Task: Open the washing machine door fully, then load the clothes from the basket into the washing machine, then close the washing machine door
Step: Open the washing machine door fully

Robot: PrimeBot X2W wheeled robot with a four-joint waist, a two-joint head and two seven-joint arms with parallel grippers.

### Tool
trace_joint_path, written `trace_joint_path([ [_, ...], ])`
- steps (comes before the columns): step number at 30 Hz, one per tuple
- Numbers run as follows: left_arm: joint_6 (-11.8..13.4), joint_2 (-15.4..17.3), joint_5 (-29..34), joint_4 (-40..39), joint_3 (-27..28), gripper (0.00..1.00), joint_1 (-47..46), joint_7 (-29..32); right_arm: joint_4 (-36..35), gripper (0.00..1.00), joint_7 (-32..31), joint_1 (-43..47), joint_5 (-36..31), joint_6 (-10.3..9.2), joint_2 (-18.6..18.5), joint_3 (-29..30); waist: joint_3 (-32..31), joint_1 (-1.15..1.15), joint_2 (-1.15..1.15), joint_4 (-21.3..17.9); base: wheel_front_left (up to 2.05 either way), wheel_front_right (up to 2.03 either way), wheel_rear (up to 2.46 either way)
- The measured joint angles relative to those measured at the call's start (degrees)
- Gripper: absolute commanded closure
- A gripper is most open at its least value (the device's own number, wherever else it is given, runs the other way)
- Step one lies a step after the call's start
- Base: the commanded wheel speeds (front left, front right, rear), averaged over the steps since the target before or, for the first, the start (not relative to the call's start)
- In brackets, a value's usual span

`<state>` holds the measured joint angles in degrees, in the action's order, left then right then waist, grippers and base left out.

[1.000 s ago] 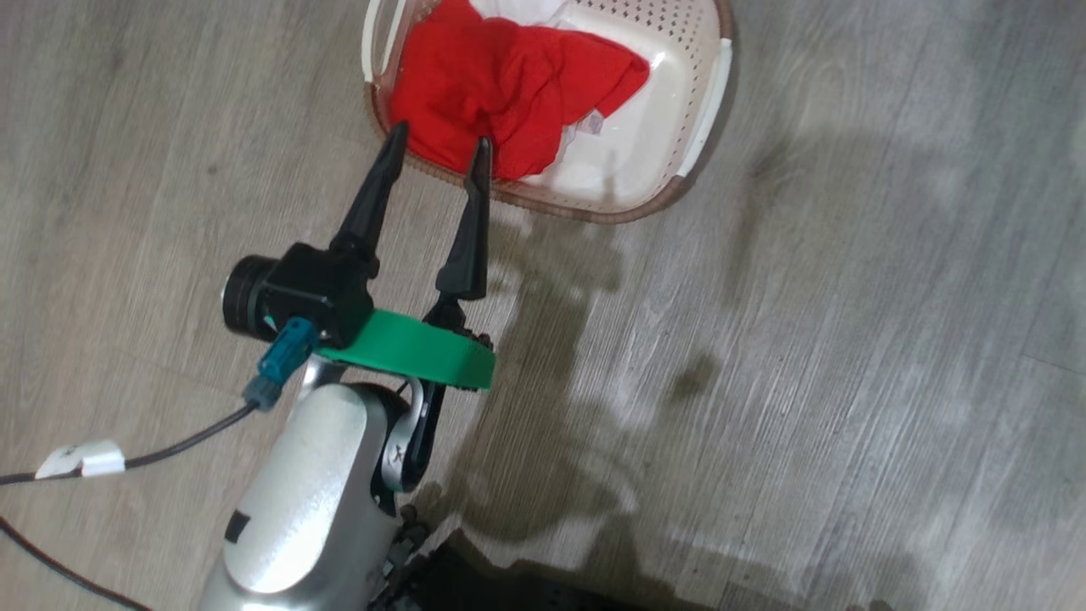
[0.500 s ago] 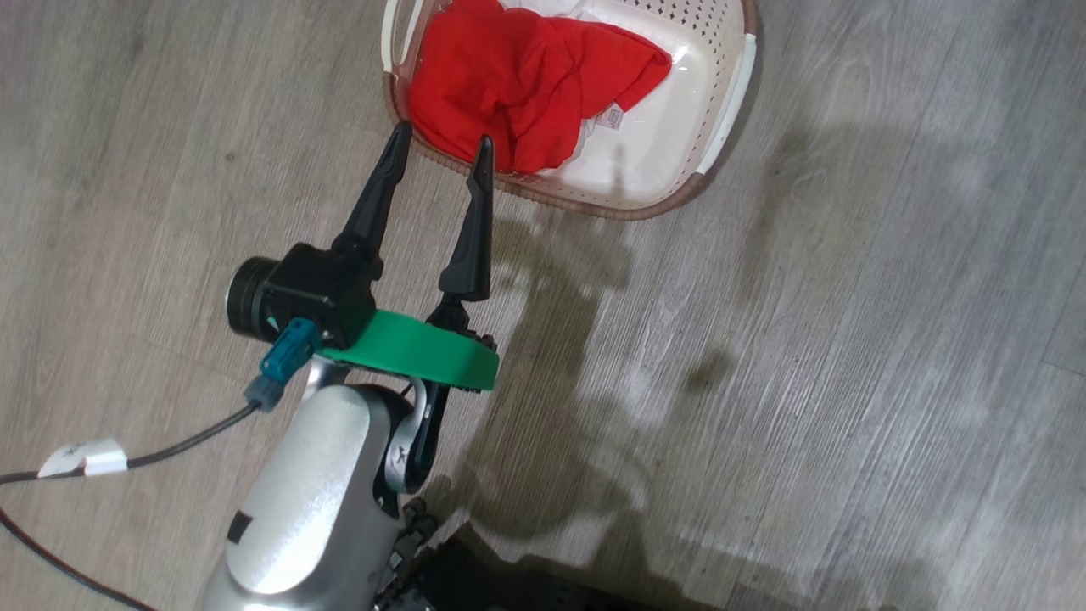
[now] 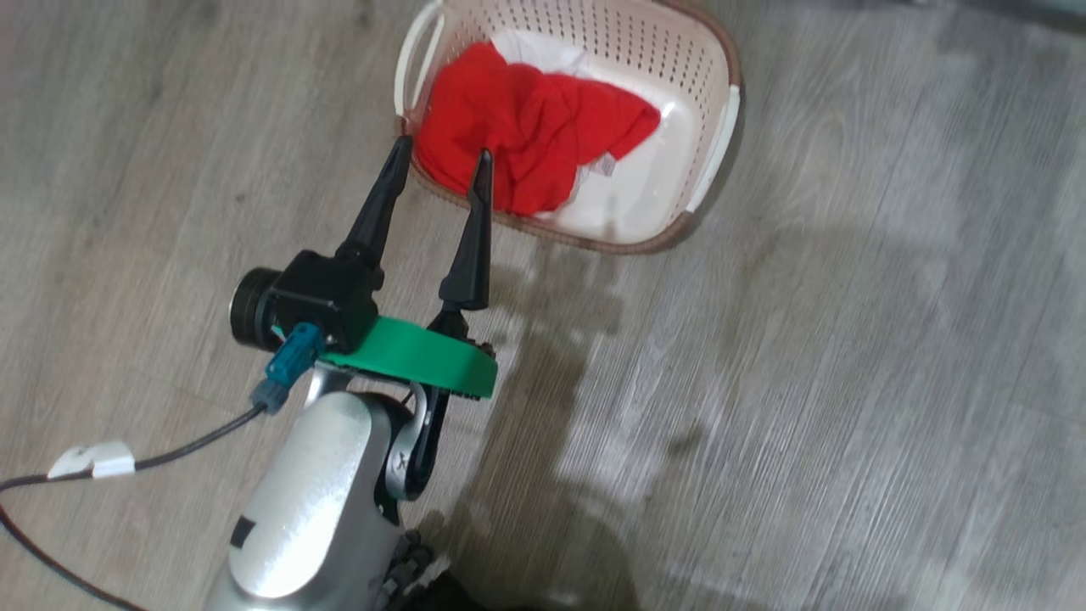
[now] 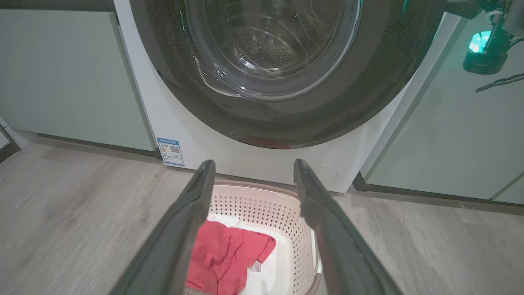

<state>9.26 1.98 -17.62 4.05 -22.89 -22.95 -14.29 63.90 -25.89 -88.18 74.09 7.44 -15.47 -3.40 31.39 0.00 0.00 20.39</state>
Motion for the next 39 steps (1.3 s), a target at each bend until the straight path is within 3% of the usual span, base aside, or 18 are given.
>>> trace_joint_path([
  [23, -0.05, 0.05, 0.54, 1.10, 0.41, 0.00, 7.10, 0.00, -1.27, 1.00, -5.59, 17.53, 3.59, 0.00, 0.47, -0.67, -11.77, 0.00, 0.00, 3.94, 0.00, 0.00, 0.00],
  [39, -0.49, 0.15, 1.67, 2.32, 2.23, 0.00, 11.78, 0.00, -4.83, 1.00, -7.28, 29.26, 6.91, 0.00, 4.21, -0.90, -20.64, 0.00, 0.00, 7.67, 0.00, 0.00, 0.00],
])
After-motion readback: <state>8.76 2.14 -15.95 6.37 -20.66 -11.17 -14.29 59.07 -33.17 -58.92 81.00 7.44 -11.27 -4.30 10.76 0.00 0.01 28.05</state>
